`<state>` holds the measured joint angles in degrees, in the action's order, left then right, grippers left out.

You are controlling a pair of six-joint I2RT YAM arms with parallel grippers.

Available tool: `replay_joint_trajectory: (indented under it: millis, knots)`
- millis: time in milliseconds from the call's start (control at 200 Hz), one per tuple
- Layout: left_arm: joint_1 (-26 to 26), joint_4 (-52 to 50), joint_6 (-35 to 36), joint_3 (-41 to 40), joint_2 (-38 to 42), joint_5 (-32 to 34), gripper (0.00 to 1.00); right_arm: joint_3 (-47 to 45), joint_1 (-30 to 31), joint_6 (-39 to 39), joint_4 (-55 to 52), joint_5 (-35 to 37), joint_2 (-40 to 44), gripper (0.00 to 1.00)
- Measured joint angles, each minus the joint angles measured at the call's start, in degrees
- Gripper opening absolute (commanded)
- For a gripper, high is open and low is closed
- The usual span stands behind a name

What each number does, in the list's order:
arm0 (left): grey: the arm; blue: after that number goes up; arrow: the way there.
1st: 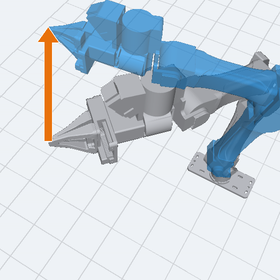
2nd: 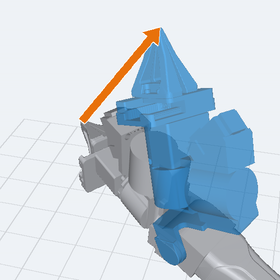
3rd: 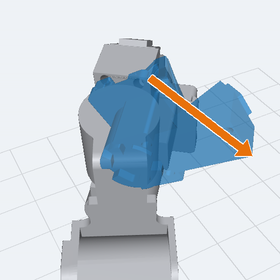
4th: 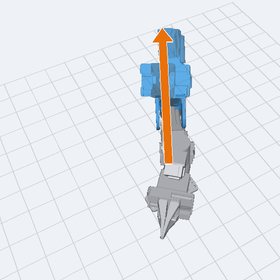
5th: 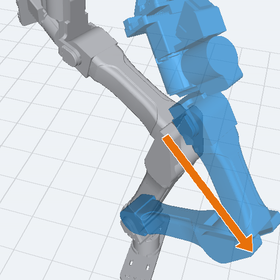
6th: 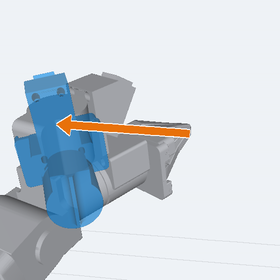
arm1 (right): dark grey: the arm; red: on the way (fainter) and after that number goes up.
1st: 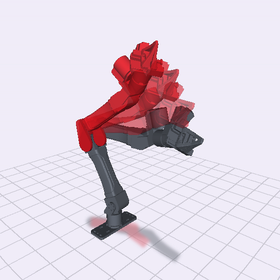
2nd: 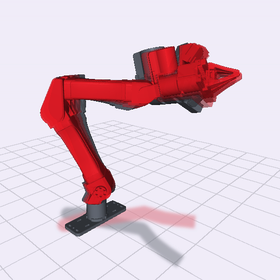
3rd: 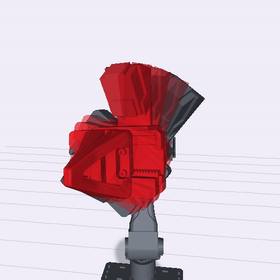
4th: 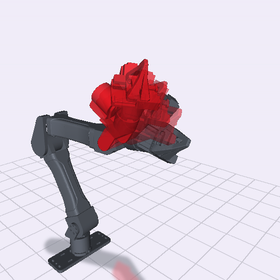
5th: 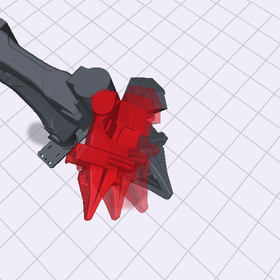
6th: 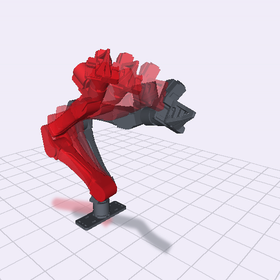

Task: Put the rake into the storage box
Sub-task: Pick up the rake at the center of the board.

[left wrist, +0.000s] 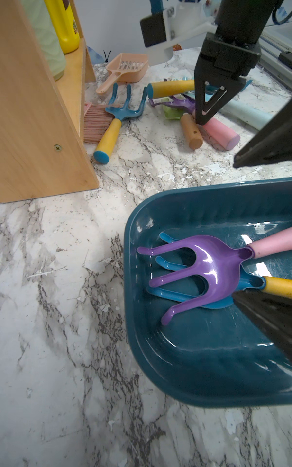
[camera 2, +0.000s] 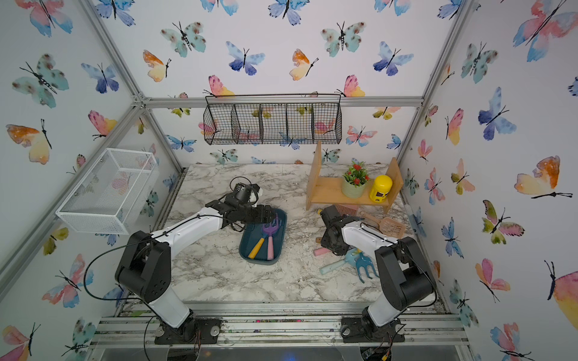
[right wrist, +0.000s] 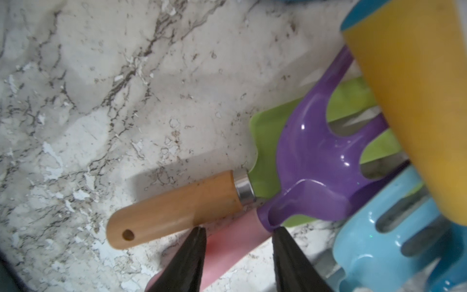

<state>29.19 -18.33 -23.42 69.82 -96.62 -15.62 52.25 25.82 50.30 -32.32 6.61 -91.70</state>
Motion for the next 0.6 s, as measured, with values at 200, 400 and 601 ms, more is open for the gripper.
replay_joint_trajectory:
  millis: [200, 400, 601]
  knots:
    - [0.0, -0.07, 0.0, 0.0, 0.0, 0.0, 0.8, 0.0, -0.02, -0.55, -0.26, -0.63, -0.26, 0.46]
    - [0.0, -0.2, -0.02, 0.0, -0.02, 0.0, 0.81, -0.33, -0.04, -1.55, -1.75, -0.59, -0.35, 0.43]
    - [0.0, -0.17, -0.22, 0.0, -0.09, 0.0, 0.81, -2.82, -0.04, -1.92, -2.19, -0.48, 0.09, 0.37]
